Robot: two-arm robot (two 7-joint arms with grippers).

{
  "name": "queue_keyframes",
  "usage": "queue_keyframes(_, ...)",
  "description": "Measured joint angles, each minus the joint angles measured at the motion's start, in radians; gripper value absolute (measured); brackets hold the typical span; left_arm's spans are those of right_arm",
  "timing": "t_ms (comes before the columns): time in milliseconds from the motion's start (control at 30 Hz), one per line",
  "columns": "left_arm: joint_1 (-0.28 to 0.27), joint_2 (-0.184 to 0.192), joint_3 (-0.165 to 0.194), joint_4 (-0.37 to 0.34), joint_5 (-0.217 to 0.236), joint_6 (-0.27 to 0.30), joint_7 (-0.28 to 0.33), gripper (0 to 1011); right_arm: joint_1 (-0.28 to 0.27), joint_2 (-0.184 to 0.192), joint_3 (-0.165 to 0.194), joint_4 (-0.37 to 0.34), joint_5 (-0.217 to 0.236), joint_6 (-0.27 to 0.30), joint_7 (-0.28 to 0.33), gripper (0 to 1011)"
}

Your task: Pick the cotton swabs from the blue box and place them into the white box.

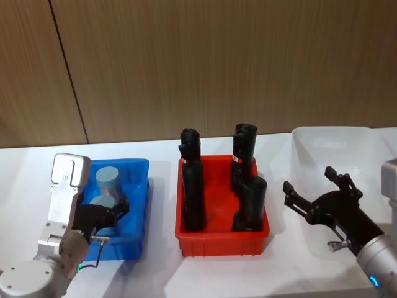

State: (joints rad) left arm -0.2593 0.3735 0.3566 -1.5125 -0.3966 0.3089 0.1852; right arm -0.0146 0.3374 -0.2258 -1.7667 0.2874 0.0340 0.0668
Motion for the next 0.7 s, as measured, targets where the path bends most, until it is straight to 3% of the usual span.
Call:
queue_keyframes(333, -0.033, -0.014, -0.02, 0.057, -0.015, 0.032, 0.0, 1004, 0.0, 0.0, 0.0, 0.0, 0.0, 0.0, 0.0, 1002)
queue_keyframes(700, -0.069, -0.033, -0.032, 0.141, -0.036, 0.029, -0.035, 1004, 0.0, 0.0, 0.0, 0.0, 0.0, 0.0, 0.0, 1002)
